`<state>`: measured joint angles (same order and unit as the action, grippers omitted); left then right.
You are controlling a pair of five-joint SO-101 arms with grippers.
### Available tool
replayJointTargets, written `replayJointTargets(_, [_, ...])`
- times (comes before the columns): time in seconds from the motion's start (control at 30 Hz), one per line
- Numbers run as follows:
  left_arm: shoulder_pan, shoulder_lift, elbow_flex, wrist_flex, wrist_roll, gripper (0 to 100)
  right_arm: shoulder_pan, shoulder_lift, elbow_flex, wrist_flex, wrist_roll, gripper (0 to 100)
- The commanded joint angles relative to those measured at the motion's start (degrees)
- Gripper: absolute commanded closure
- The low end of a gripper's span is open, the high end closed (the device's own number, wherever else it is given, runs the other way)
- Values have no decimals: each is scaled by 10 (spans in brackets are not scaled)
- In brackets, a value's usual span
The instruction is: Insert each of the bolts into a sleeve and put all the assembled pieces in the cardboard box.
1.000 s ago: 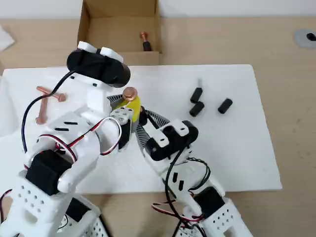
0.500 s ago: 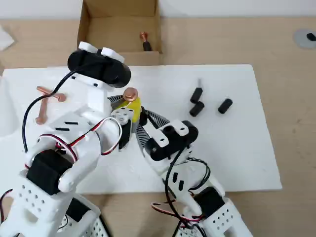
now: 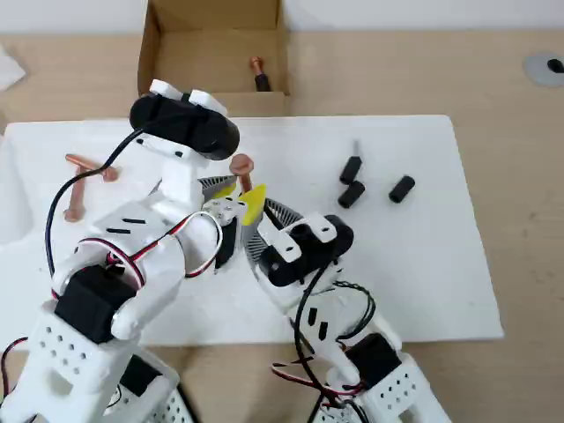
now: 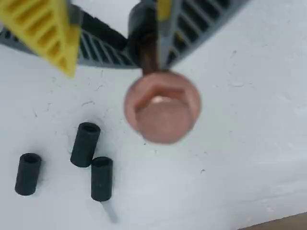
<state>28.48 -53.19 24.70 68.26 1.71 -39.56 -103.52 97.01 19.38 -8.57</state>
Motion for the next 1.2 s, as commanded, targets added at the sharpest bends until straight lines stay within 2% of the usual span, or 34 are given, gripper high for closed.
replayJointTargets(0.0, [-28, 0, -18, 0, 4, 871, 1, -22, 0, 0, -2, 989])
replayJointTargets(0.2, [-39, 0, -111, 95, 2, 870, 1, -20, 0, 8, -2, 989])
replayJointTargets(0.33, [-40, 0, -178, 141, 0, 791, 3, -20, 0, 37, -4, 989])
replayJointTargets(0.43, [-45, 0, -227, 162, 4, 751, 36, -20, 0, 24, -4, 989])
replayJointTargets(0.53, [-100, 0, -244, 170, 5, 769, 82, -19, 0, -4, -4, 989])
replayJointTargets(0.63, [-180, 6, -198, 160, 7, 850, 105, 1, 0, 0, 8, 989])
replayJointTargets(0.73, [-231, 1, -110, 110, 11, 1000, 131, 43, -4, -46, 14, 989])
replayJointTargets(0.93, [-312, 0, -23, 59, 23, 993, 145, 193, -127, -95, 29, 989])
replayJointTargets(1.17, [-346, 0, 92, -16, 6, 991, 145, 517, -399, -98, 28, 989])
